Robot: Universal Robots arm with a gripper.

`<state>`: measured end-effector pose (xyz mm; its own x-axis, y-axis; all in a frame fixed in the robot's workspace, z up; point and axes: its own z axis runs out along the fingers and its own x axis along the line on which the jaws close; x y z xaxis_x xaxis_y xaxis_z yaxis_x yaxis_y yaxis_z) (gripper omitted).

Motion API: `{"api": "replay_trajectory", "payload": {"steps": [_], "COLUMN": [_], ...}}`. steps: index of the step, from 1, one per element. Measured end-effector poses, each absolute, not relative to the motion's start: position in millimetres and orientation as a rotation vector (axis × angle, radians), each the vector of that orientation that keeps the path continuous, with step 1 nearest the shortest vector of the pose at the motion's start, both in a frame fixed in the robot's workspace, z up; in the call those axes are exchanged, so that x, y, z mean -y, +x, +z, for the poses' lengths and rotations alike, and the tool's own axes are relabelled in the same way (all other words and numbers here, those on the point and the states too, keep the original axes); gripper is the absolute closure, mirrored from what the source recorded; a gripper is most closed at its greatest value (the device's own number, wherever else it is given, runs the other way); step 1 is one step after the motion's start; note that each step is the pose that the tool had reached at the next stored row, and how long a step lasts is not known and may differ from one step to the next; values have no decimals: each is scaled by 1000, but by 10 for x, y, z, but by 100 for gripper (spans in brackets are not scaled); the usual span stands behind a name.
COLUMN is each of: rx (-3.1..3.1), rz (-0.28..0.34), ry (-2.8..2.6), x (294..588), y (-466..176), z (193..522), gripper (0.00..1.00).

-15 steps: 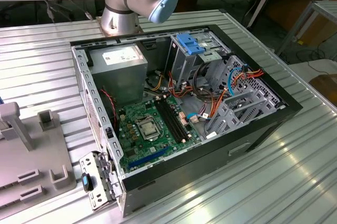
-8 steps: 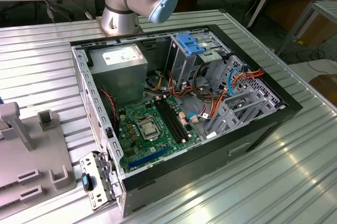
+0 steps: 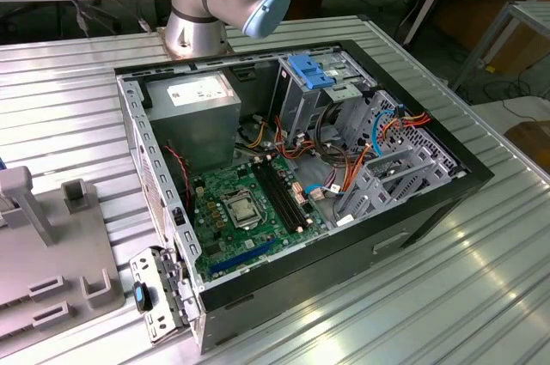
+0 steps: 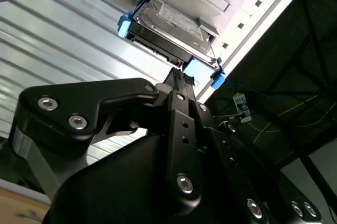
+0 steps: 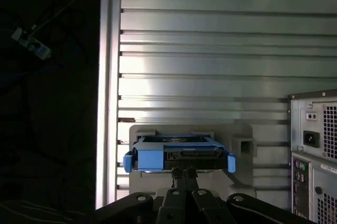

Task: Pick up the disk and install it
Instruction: 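Pick up the disk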

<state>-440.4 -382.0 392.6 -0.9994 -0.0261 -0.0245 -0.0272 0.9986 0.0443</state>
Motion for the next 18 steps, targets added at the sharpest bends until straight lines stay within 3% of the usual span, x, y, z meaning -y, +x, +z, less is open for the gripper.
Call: {"api": "replay_trajectory", "payload": {"steps": [18], "rx": [-3077], "rz": [75], "ry": [-541], "x": [3820], "y": [-4427], "z": [3927], "gripper": [89]}}
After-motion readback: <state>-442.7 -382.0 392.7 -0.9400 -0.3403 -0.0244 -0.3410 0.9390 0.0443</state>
